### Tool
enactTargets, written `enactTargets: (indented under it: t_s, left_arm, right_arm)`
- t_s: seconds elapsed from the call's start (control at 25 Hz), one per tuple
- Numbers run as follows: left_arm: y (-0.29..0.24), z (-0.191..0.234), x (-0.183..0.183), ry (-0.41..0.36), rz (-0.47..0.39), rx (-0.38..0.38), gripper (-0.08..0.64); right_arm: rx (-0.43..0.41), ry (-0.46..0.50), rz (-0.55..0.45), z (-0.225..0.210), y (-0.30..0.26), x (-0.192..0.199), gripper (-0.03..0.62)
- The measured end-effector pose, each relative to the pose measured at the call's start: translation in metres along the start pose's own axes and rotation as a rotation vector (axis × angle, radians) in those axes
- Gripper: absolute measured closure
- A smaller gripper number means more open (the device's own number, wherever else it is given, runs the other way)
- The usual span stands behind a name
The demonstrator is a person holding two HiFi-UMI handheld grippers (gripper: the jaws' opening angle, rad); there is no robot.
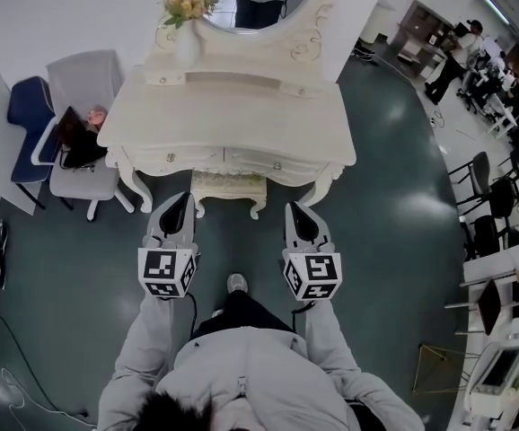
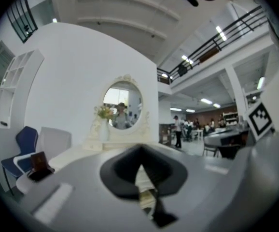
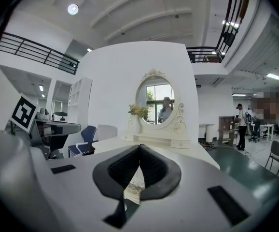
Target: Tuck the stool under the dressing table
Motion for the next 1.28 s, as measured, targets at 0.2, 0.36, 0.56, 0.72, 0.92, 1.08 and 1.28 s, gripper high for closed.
enactTargets:
  t_s: [0.2, 0.36, 0.56, 0.72, 0.92, 1.08, 1.28]
  left_arm:
    - [0.012, -0.006, -0.017, -0.018, -0.039, -0.018, 0.552]
    - [0.022, -0.009, -0.027, -0.027, -0.057, -0.025, 0.551]
    - [0.033, -0.011, -0.035, -0.028, -0.072, -0.040, 0.551]
    - [0.039, -0.014, -0.039, -0.037, -0.084, -0.036, 0.551]
    - [0.045, -0.016, -0.041, -0.041, -0.091, -0.032, 0.551]
    - [0.051, -0.017, -0.042, -0.031, -0.095, -0.036, 0.551]
    - [0.057, -0.016, -0.043, -0.029, -0.102, -0.043, 0.552]
  right_arm:
    - [0.012, 0.001, -0.037, -0.002, 0.015, -0.016, 0.591]
    - [0.020, 0.003, -0.070, -0.001, 0.025, -0.029, 0.591]
    - [0.044, -0.013, -0.113, -0.003, 0.039, -0.041, 0.591]
    - [0.060, -0.028, -0.132, -0.004, 0.048, -0.045, 0.591]
    - [0.068, -0.029, -0.129, -0.001, 0.054, -0.045, 0.591]
    - [0.061, -0.025, -0.127, 0.005, 0.058, -0.044, 0.591]
    - [0.058, -0.028, -0.132, 0.009, 0.061, -0.044, 0.591]
Point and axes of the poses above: the fingertips, and each gripper's own axes: y backward along the fingers, z to its left, x out of its underside, the point moved 3 cm from there along y, backward along the fingers, and after that the axes turned 5 degrees about -z, right-handed, at the moved point
